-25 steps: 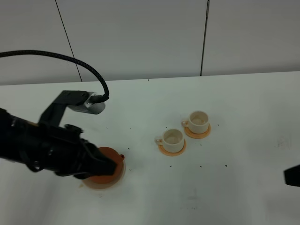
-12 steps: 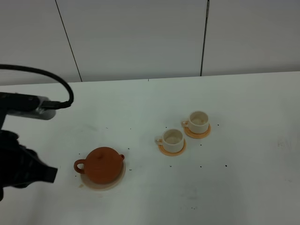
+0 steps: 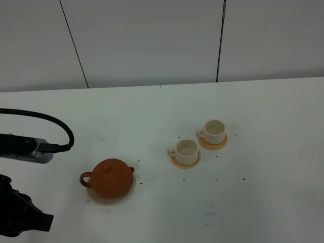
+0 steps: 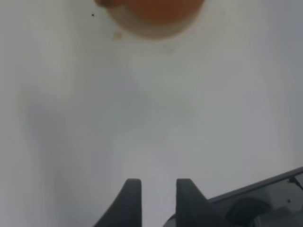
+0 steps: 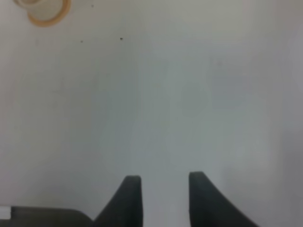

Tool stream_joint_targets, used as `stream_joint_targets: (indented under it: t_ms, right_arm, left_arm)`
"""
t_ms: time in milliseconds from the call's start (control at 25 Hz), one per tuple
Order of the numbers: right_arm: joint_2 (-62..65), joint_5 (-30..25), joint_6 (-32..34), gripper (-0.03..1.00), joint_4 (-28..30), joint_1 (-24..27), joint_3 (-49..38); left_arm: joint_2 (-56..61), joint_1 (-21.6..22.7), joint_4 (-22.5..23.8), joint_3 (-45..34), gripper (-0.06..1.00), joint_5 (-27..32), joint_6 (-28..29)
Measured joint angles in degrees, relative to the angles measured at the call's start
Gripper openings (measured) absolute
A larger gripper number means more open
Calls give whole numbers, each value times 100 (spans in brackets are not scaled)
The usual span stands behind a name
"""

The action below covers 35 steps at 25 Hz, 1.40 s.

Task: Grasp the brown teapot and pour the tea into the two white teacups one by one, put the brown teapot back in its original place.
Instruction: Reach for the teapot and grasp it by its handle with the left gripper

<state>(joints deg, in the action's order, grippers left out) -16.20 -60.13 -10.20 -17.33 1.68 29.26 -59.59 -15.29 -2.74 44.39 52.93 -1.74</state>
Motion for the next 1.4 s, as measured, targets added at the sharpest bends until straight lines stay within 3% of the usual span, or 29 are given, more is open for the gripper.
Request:
stream_joint_targets:
  t_ms: [720,920,1400]
  right_arm:
    - [1438,-166,-24,24,46,0,-127]
    - [1479,-172,-24,24,54,0,-127]
    - [1652,-182,-24,24,57,0,-127]
  left_arm:
    - [18,0,51,-84,25,-93,-5]
    - [18,0,369,-435,25,-861,-91]
    - [18,0,365,-631,25,-1927,-91]
